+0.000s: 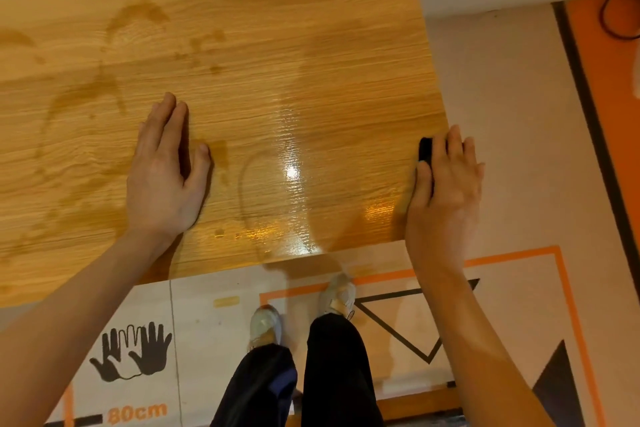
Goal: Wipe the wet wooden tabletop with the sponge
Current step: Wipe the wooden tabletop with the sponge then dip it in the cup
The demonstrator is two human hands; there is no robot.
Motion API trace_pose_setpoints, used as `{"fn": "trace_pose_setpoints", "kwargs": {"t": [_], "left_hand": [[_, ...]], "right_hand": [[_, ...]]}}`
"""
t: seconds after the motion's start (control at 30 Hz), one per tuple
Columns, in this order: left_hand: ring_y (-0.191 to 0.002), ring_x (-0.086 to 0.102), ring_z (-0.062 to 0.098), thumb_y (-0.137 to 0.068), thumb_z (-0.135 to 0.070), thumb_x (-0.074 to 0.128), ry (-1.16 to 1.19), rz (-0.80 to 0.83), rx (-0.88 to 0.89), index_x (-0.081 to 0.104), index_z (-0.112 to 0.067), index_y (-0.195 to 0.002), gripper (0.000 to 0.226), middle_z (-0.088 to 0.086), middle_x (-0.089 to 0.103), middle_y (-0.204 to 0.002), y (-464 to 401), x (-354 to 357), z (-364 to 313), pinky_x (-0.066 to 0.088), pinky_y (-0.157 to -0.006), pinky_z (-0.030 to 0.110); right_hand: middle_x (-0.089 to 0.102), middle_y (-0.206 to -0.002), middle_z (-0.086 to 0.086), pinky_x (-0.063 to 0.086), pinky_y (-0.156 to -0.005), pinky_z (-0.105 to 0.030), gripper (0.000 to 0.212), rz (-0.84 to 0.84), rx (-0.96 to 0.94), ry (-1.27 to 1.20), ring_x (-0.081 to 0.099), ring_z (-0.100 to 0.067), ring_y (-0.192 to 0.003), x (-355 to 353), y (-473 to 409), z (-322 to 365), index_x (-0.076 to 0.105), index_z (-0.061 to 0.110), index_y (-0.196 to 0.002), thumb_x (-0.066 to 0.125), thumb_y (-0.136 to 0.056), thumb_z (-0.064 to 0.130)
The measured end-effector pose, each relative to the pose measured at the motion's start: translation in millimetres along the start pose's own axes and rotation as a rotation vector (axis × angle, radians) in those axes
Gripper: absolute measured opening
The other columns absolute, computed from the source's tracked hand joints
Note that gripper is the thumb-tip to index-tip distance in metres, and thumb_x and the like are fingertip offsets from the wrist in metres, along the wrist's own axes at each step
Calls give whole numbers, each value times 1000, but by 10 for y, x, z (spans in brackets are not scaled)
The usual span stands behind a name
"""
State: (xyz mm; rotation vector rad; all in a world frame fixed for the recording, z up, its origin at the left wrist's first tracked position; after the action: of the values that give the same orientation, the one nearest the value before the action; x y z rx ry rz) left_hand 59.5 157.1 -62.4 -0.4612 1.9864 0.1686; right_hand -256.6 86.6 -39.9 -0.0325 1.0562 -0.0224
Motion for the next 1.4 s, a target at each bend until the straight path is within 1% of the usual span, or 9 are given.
{"fn": "trace_pose_setpoints", "kwargs": {"t": [0.17,0.37,0.53,0.67,0.83,0.93,1.1,1.23,1.4], "left_hand": [[-155,17,17,-106,-42,37,7,15,-3,31,-11,-157,60,1,22,-167,11,-8,-6,20,-126,43],[-155,17,23,-105,-40,37,13,38,15,31,-6,-156,62,7,23,-167,2,-19,-36,20,-125,46],[-155,14,24,-106,-38,39,19,49,36,29,-4,-157,62,9,20,-167,1,-36,-27,11,-128,40],[-156,10,21,-107,-37,38,-4,54,37,24,-6,-158,61,7,16,-168,-19,-23,-8,2,-126,29],[-156,14,25,-106,-32,41,57,43,61,26,-4,-157,60,11,21,-167,-7,-38,-6,7,-128,36],[-153,22,27,-106,-29,45,194,103,149,24,-6,-158,61,12,26,-165,53,-121,20,19,-125,46],[-152,25,27,-106,-32,42,175,228,340,21,-8,-159,62,13,28,-164,387,-230,18,23,-123,52],[-156,9,12,-109,-25,37,108,255,351,19,-9,-160,57,7,18,-168,533,-148,-6,6,-128,38],[-154,9,10,-107,-30,30,21,237,384,20,-6,-159,58,9,19,-167,533,-108,-12,4,-128,32]], "right_hand": [[41,-150,-9,22,-120,-46,42,-72,-134,35,31,-26,-143,543,737,750,47,10,-140,52,-99,15],[47,-147,-3,23,-120,-44,41,137,-473,18,36,-22,-141,691,1017,1102,54,14,-135,60,-94,13],[42,-149,-7,10,-123,-45,38,-50,-2,-84,28,-19,-144,97,459,190,50,9,-138,46,-101,14],[40,-151,-7,10,-123,-41,39,-184,158,-93,26,-23,-145,222,584,413,48,9,-140,42,-101,15],[58,-135,-7,33,-115,-44,33,-120,-237,-21,47,-25,-134,773,1410,1308,61,9,-128,59,-96,14],[60,-134,-5,34,-114,-45,32,-45,-398,-23,48,-24,-133,656,1372,1069,62,9,-127,59,-96,15],[54,-139,-9,20,-119,-48,34,-206,35,-99,38,-24,-139,209,908,283,55,6,-133,45,-101,16],[49,-143,-13,21,-119,-49,36,-377,188,-147,32,-29,-143,590,1199,698,50,3,-136,43,-102,13],[53,-141,-8,21,-121,-44,37,-214,-277,-134,35,-25,-141,1023,1771,1340,54,8,-134,52,-97,8]]}}
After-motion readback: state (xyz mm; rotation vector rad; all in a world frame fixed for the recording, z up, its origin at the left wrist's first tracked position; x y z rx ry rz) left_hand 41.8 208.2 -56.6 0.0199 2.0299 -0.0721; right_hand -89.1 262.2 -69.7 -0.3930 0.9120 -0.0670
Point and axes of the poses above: each hand's wrist, its own y-axis away from the middle knuckle, its own x-axis out of the palm, z = x × y, the point moved 2 cm from there along -y, towards the middle knuckle
